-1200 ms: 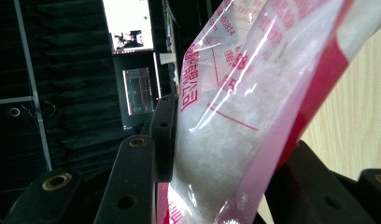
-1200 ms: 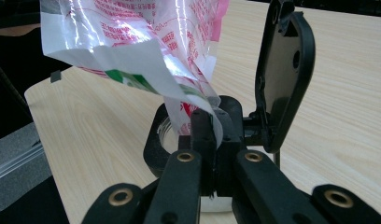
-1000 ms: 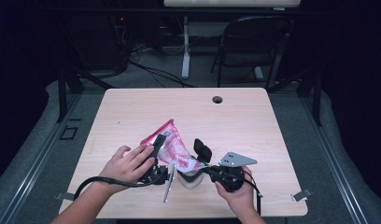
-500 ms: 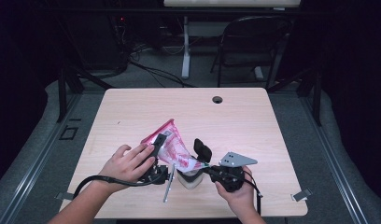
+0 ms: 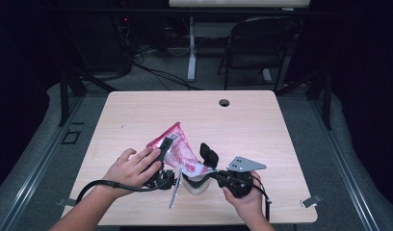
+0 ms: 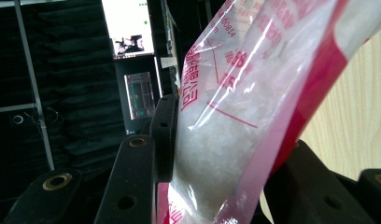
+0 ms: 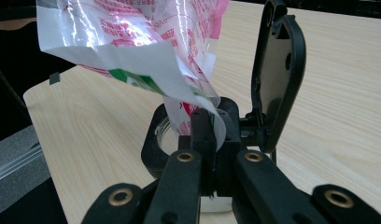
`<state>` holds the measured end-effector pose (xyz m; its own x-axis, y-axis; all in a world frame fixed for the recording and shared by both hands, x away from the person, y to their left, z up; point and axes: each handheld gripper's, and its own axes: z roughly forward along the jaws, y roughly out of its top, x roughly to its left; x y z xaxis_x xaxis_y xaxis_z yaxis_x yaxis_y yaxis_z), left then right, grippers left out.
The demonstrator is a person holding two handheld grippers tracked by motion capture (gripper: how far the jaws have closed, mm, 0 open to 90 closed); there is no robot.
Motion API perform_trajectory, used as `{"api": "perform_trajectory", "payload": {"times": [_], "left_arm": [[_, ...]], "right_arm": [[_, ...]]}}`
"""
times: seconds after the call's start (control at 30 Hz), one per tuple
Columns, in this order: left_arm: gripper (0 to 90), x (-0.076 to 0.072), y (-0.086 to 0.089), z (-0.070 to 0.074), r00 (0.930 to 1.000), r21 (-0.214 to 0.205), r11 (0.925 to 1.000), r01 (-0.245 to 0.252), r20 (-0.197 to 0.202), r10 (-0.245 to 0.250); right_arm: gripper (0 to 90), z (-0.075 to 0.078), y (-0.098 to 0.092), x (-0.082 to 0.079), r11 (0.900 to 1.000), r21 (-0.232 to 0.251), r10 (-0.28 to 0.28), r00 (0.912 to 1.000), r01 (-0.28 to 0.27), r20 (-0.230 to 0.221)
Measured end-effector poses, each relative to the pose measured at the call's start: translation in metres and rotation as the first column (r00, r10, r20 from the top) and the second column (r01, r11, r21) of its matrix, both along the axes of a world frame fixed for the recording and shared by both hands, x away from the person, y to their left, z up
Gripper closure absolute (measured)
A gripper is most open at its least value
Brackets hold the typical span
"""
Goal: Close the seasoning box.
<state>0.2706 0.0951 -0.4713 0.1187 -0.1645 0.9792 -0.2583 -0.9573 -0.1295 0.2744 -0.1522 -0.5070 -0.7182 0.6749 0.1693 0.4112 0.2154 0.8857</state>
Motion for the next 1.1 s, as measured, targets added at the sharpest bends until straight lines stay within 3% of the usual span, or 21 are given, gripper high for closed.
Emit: {"api": "perform_trajectory", "payload": {"times": [1.1], "left_arm": [[65.6,-0.0011,-0.0032,0.0032,0.9999,0.012,0.9999,0.006,0.01,-0.006]], "right_arm": [[90.0,-0.0004,-0.0012,0.0009,1.0,-0.001,-0.006,1.0,0.006,-0.001]]}}
